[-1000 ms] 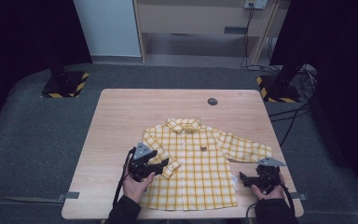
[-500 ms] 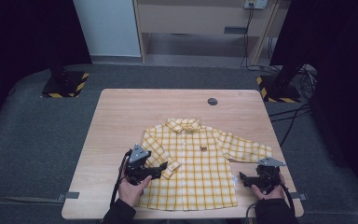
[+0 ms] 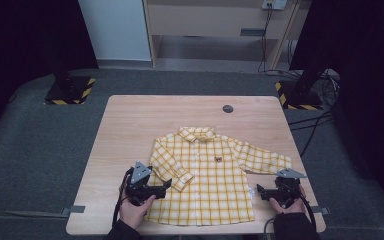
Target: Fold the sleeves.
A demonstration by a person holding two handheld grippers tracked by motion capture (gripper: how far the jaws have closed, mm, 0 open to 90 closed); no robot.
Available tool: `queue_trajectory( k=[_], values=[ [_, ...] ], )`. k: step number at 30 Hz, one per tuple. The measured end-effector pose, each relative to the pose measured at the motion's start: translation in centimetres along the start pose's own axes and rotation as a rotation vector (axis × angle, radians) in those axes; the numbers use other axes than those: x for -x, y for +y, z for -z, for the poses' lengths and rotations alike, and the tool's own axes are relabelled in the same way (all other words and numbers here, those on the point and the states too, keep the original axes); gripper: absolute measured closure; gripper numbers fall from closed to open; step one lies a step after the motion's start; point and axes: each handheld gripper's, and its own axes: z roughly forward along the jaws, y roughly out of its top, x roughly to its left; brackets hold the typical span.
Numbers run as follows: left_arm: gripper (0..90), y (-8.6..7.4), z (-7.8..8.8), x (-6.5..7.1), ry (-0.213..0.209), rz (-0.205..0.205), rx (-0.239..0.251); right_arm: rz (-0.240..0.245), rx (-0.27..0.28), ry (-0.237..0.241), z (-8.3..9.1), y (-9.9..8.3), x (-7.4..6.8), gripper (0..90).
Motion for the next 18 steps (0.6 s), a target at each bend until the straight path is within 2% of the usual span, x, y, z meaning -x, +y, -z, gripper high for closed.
queue_trajectory(
  k=[6, 14, 16, 18],
  values=[
    [10.8, -0.9, 0.8, -1.0, 0.024, 0.026, -0.009, -0.001, 0.001, 0.002, 0.0, 0.0, 0.0, 0.4],
    [10.5, -2.3, 1.1, -2.0, 0.064, 0.028, -0.042, -0.007, -0.014, -0.003, 0.1, 0.1, -0.1, 1.2],
    [10.5, -2.7, 1.1, -2.2, 0.088, 0.009, -0.064, -0.006, -0.019, -0.004, 0.1, 0.2, -0.1, 1.3],
    [10.4, -3.0, 1.2, -2.4, 0.098, 0.013, -0.069, -0.008, -0.025, -0.003, 0.2, 0.2, -0.1, 2.2]
  ],
)
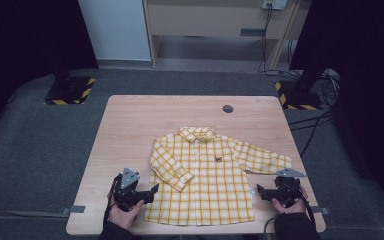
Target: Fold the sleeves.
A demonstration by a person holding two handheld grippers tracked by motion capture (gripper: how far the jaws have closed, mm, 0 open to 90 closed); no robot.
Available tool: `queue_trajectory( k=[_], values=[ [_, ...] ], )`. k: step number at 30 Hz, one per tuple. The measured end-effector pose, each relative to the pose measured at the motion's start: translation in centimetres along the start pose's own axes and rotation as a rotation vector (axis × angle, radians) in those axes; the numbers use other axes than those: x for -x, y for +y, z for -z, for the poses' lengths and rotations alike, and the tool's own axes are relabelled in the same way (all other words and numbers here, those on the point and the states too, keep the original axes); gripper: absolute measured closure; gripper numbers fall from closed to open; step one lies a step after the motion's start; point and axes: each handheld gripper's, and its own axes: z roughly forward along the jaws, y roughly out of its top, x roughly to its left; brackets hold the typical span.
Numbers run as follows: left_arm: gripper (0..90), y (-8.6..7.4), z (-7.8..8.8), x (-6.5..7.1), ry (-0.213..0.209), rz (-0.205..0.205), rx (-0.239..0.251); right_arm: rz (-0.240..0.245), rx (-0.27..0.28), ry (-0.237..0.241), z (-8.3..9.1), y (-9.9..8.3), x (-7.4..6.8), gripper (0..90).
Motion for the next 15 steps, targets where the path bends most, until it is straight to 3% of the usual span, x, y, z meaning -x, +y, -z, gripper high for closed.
queue_trajectory(
  k=[12, 15],
  values=[
    [10.2, -1.6, 0.3, -1.8, 0.055, 0.025, -0.045, -0.037, 0.006, 0.02, 0.7, 0.3, 0.4, 2.6],
    [10.2, -1.8, 0.3, -2.2, 0.07, 0.031, -0.05, -0.038, 0.004, 0.006, 0.9, 0.4, 0.6, 2.6]
  ],
)
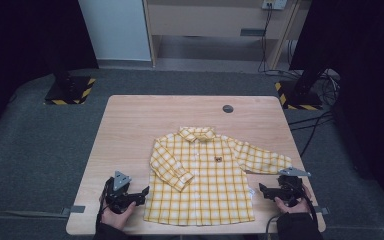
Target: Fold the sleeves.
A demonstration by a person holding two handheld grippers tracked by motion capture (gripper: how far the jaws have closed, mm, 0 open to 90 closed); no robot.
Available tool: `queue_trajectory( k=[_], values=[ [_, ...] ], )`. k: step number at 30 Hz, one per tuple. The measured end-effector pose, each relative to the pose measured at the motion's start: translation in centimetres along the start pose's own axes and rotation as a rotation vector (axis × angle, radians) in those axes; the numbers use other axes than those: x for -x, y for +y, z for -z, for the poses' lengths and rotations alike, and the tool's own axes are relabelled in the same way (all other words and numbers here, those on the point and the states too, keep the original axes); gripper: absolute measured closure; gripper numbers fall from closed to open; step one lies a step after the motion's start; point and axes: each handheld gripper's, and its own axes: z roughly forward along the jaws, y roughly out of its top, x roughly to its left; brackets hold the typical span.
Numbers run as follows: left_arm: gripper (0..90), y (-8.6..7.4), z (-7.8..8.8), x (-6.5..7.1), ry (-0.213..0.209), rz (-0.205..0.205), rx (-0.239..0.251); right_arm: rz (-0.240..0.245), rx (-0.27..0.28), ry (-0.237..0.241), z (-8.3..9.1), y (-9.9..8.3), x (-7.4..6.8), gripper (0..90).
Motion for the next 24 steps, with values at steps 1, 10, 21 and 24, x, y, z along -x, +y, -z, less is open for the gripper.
queue_trajectory(
  k=[1, 10, 21, 24],
  values=[
    [10.2, -0.1, -0.1, -0.3, 0.008, 0.007, -0.007, -0.004, 0.003, 0.003, 0.1, 0.0, 0.1, 2.6],
    [9.9, -0.2, 0.0, -1.3, 0.033, 0.04, -0.033, -0.072, 0.032, 0.016, 0.5, 0.3, 1.7, 3.3],
    [10.1, -0.3, -0.1, -1.8, 0.055, 0.063, -0.064, -0.135, 0.053, 0.017, 0.2, 0.9, 3.6, 4.0],
    [10.1, -0.3, -0.1, -1.8, 0.057, 0.064, -0.065, -0.147, 0.062, 0.011, 0.1, 1.3, 3.8, 5.6]
  ],
)
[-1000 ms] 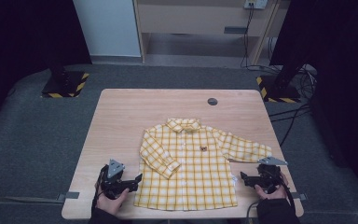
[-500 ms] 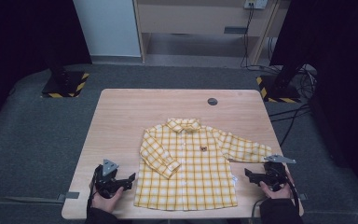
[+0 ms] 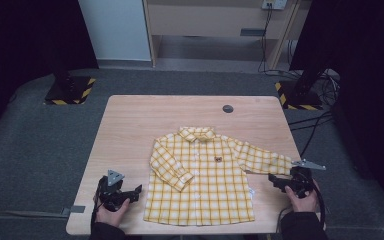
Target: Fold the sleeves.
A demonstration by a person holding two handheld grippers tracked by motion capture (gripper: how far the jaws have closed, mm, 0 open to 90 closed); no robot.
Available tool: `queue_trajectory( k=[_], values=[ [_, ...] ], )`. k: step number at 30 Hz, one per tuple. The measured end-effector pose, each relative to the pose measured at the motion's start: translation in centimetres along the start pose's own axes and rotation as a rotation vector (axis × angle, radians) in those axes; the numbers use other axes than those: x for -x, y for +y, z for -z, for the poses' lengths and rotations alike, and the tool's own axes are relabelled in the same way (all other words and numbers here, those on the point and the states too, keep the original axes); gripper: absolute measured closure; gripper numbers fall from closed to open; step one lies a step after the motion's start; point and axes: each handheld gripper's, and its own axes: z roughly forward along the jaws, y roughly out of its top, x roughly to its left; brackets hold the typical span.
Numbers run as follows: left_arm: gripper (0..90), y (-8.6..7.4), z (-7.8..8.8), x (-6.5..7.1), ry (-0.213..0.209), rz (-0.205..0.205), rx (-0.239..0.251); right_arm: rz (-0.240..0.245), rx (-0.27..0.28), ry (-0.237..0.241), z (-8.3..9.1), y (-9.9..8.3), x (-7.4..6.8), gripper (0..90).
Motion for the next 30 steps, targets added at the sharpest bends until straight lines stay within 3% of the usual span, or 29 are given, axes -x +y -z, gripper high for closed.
queue_trajectory(
  k=[14, 30],
  values=[
    [10.1, 0.1, -0.1, -0.2, 0.016, -0.001, -0.003, -0.029, 0.002, -0.092, -0.8, 0.7, 1.3, 9.4],
    [10.0, 0.1, -0.2, -0.2, 0.025, -0.019, -0.01, -0.042, -0.013, -0.149, -2.0, 1.7, 1.9, 14.4]
  ],
)
